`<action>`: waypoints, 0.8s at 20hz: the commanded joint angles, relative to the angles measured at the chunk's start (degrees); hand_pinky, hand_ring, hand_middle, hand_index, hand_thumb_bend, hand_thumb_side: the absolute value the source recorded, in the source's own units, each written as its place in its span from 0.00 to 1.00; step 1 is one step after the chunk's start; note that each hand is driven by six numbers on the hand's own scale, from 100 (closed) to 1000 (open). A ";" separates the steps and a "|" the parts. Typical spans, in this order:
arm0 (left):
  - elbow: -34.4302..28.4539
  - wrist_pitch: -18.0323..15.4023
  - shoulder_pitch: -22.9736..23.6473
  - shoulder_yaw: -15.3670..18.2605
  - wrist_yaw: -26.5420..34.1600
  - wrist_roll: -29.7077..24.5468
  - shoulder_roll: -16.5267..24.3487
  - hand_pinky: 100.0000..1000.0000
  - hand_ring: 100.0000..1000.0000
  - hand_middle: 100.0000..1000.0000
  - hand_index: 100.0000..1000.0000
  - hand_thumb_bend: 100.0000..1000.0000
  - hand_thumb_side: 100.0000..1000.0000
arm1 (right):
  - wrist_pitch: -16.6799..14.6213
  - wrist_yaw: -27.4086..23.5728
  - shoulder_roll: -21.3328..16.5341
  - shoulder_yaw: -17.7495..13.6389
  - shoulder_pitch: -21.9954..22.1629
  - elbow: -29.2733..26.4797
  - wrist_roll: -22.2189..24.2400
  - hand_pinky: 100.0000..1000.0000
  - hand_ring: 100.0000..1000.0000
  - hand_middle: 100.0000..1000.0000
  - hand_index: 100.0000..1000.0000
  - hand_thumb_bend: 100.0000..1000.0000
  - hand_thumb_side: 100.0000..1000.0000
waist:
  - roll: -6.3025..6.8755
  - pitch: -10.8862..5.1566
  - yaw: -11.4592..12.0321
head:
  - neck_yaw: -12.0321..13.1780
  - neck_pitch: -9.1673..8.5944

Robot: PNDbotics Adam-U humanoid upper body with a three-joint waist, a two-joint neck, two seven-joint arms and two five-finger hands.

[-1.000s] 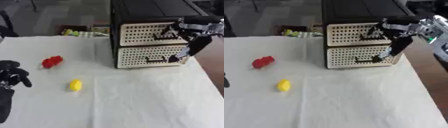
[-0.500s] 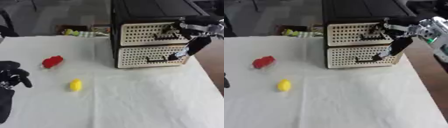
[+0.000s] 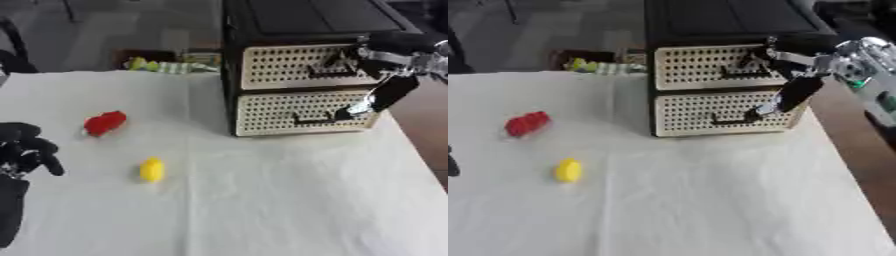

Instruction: Pick up objects from table and place into drawer.

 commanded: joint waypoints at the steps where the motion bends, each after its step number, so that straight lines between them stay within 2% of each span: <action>1: -0.83 0.27 -0.43 -0.04 -0.25 -0.02 0.21 0.37 0.56 0.61 0.66 0.03 0.85 | -0.91 1.55 -1.38 0.05 -0.94 -1.13 -0.13 0.00 0.20 0.00 0.82 0.60 0.53 | -0.25 -0.90 0.10 | 0.05 -0.35; 16: -0.83 0.71 -0.47 0.03 -0.22 0.13 0.17 0.37 0.55 0.61 0.66 0.04 0.86 | -3.21 4.80 -1.18 0.45 -1.10 -0.84 0.40 0.00 0.19 0.00 0.77 0.58 0.53 | -0.48 -0.84 0.27 | -0.03 -0.36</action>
